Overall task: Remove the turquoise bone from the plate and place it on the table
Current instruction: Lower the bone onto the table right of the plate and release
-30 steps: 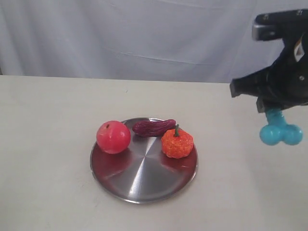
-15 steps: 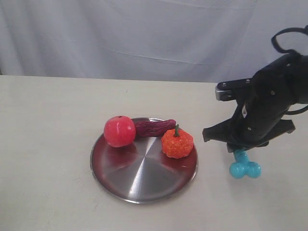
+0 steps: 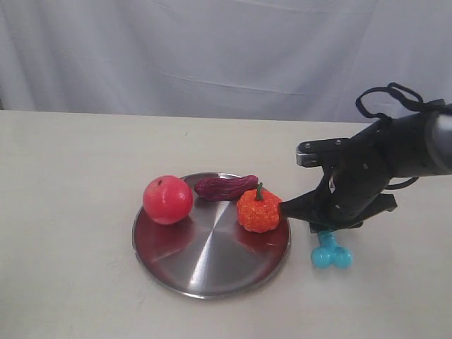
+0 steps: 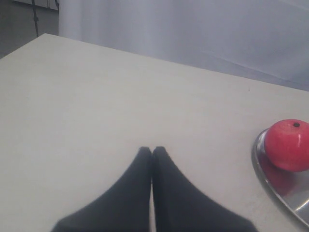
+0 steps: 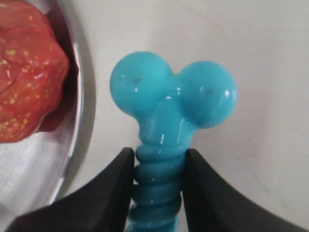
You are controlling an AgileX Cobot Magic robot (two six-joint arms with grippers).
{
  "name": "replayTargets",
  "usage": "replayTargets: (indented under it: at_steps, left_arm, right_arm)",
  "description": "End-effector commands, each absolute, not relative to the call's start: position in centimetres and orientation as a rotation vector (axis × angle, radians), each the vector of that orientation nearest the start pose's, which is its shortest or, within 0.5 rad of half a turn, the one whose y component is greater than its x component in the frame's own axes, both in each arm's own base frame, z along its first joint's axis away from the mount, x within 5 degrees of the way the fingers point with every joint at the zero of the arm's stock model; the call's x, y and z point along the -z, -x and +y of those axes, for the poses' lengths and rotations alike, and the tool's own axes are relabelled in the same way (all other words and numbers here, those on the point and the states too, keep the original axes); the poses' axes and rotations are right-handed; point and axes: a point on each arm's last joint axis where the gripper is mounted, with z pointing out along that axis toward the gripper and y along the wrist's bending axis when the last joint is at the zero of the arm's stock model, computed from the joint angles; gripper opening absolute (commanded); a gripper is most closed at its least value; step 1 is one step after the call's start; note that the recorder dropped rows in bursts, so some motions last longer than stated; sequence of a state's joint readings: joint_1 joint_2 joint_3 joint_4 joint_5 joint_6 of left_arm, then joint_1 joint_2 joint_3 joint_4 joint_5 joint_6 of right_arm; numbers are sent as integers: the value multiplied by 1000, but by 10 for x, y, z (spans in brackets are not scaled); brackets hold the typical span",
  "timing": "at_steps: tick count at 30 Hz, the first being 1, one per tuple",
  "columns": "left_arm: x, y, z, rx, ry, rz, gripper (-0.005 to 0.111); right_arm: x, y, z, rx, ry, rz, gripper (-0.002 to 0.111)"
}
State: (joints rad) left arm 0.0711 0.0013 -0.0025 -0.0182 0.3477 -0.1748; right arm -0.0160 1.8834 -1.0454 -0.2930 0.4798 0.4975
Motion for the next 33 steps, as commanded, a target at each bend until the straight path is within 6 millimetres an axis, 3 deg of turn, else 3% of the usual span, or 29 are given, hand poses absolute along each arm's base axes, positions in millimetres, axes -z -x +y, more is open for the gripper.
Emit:
replayTargets:
  at_steps: [1,33]
  left_arm:
    - [-182,-53,3,99,234,1812,0]
    - [-182,-53,3,99,234,1812,0]
  right_arm:
    - [-135,-359,-19,116,-390,2723,0]
    - [-127,-355,-20,148,-402,2787,0]
